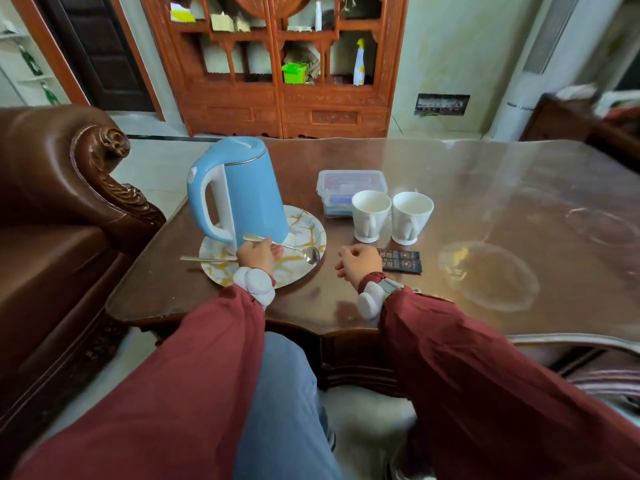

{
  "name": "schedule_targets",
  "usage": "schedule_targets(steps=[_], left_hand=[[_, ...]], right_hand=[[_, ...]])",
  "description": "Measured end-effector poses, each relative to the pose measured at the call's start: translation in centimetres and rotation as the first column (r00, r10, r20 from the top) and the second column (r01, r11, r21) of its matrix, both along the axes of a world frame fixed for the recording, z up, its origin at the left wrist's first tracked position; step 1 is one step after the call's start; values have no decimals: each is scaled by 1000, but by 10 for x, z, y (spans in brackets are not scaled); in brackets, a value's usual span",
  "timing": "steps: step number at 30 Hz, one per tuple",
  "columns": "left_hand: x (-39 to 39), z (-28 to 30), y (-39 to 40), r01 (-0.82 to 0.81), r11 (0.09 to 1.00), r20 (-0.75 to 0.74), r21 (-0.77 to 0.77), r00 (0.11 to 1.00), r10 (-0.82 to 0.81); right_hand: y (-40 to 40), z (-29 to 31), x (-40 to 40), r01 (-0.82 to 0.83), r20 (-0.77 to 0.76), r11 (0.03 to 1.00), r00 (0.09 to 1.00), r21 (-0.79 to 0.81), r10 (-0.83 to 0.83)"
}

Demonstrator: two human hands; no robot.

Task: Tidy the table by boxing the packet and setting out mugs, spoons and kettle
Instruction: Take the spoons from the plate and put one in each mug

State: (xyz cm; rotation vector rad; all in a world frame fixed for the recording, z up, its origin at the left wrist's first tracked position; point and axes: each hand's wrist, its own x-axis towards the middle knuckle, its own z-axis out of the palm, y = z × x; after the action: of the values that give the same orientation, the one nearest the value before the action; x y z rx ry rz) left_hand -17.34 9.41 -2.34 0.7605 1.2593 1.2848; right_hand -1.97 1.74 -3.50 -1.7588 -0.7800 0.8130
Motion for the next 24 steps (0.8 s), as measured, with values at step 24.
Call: schedule_targets(steps=[24], left_hand=[[128, 52, 44, 120, 990, 117, 78, 985, -128]], right_hand=[[32, 22, 80, -98, -199, 992, 977, -83, 79]])
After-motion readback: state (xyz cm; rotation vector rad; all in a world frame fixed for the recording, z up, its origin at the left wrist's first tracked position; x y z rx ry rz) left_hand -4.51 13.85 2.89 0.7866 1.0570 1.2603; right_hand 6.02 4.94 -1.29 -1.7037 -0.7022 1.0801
